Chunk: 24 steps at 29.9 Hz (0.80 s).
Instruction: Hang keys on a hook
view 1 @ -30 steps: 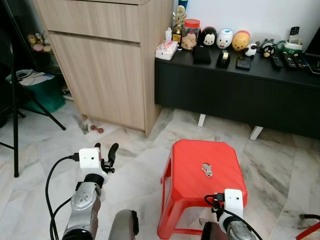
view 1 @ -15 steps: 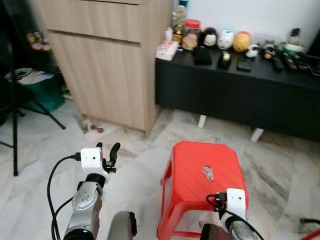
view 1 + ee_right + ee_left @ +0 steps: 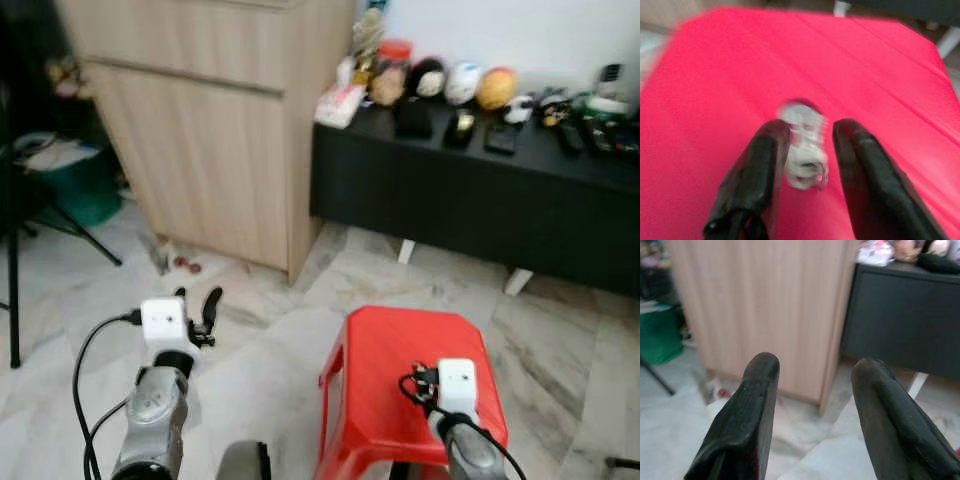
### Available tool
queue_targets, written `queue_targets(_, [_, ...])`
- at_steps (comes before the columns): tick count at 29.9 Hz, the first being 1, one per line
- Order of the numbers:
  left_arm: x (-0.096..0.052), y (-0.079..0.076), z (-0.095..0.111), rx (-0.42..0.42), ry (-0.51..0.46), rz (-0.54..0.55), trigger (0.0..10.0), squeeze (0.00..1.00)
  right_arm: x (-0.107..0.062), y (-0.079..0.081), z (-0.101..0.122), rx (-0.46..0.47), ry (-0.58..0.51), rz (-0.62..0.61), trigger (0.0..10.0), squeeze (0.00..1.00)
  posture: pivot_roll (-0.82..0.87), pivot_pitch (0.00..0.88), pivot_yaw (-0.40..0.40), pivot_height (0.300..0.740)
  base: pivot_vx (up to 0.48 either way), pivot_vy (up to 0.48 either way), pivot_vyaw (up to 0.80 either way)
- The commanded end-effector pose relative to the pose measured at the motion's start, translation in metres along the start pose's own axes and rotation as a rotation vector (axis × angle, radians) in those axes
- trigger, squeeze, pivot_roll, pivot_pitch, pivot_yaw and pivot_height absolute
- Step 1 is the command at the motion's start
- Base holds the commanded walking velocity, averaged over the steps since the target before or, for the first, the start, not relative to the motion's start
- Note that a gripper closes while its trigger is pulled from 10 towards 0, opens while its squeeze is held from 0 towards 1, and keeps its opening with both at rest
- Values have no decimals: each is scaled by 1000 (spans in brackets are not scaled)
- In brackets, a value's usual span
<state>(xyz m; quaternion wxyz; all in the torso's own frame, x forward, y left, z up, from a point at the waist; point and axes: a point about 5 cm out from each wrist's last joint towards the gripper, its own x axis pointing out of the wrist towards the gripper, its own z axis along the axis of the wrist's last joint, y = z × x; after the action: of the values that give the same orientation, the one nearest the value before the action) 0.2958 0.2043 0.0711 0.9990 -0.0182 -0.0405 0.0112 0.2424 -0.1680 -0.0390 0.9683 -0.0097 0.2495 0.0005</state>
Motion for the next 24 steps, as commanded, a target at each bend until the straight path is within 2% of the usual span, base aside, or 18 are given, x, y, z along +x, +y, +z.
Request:
queue_targets(1, [1,-6,-2,4,15,-27,10000,0,-2,-3,-5,7,22,-7,10000,0,157,28,-45,588,0,0,0])
queue_targets(4, [1,-7,-3,5,23,-28,10000,0,-2,1,-6,-17,37,23,10000,0,156,29,-44,588,0,0,0])
queue_targets(19, [-1,-7,-3,8,25,-28,10000,0,-1,-3,-8,-2,78,41,10000,0,158,36,-44,588,0,0,0])
queue_targets(24, [-1,-6,-3,9,24,-26,10000,0,3,-10,2,78,39,-10,10000,0,158,38,-43,588,0,0,0])
